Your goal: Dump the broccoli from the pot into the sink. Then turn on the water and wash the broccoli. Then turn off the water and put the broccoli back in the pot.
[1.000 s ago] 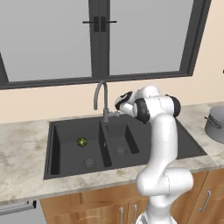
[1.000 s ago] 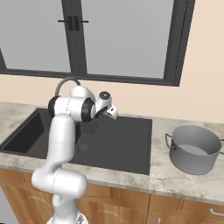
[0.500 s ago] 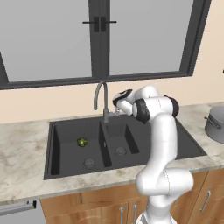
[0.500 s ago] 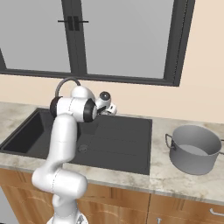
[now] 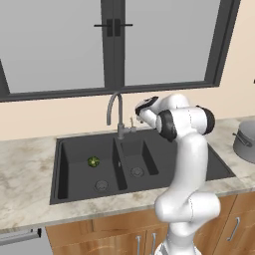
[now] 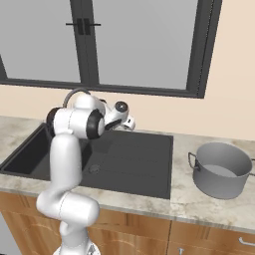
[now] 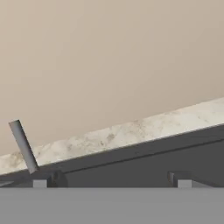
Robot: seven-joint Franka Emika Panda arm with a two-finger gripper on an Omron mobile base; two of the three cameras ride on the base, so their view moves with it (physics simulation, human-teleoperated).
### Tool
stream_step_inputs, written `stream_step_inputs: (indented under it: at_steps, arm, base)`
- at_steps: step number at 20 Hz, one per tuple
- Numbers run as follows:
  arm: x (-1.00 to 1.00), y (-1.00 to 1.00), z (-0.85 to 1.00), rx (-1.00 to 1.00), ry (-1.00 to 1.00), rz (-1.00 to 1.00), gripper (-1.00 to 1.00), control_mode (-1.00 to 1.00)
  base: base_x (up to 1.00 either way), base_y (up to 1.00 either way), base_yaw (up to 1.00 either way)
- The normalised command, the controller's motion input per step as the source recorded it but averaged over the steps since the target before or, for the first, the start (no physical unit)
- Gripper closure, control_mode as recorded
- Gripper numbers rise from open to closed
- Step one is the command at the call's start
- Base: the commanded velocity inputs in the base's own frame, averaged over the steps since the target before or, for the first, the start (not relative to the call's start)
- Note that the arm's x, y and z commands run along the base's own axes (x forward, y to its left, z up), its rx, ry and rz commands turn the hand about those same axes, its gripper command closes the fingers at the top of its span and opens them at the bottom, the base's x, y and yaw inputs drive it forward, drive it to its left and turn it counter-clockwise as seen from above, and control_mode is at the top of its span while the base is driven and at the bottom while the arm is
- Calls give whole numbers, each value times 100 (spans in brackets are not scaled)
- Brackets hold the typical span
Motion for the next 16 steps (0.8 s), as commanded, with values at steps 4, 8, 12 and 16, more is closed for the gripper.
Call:
stream_step_inputs:
  at_steps: [4,8,12,16]
  arm:
    - [-100,-25,96,0,0,-3,-100,-100]
    - [-100,-11,100,0,0,-2,-100,-100]
    - [-100,-1,100,1,6,0,-100,-100]
    - [-100,0,99,0,10,0,-100,-100]
  base:
    - [0,0,0]
    - [0,0,0]
    - [0,0,0]
    - [0,0,0]
